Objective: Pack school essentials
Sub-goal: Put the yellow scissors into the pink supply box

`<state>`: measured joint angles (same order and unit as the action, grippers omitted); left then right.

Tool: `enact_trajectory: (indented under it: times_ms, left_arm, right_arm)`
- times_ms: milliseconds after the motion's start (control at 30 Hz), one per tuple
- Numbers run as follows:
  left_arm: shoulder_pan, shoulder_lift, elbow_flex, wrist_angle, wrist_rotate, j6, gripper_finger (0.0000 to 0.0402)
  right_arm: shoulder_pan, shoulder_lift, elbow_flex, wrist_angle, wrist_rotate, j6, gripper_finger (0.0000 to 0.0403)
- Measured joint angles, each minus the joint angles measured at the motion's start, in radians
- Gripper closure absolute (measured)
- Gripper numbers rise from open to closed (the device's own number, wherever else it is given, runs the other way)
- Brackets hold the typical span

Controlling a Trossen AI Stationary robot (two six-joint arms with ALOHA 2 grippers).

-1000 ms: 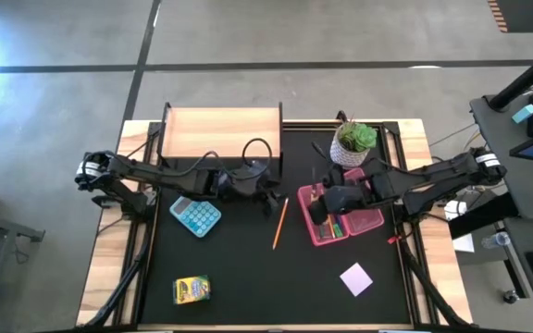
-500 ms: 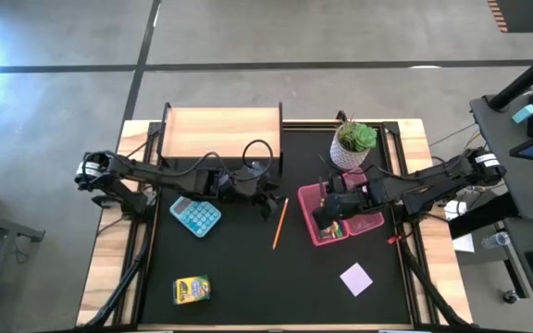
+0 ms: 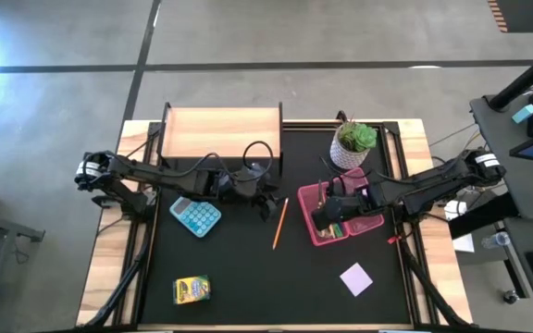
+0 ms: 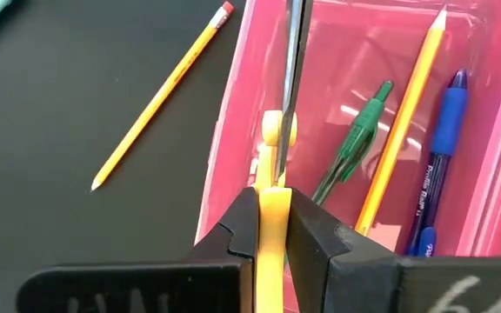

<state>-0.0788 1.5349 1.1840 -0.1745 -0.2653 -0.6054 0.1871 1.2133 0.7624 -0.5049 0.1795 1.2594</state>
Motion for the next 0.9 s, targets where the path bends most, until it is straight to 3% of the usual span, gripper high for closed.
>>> enact_trajectory:
  times_ms: [900]
  left_arm:
    - [-0.001, 0.0, -0.005, 0.0, 0.002, 0.0, 0.0187]
  right_arm:
    - [0.0, 0.107, 0.001, 0.056, -0.029, 0.007, 0.0374]
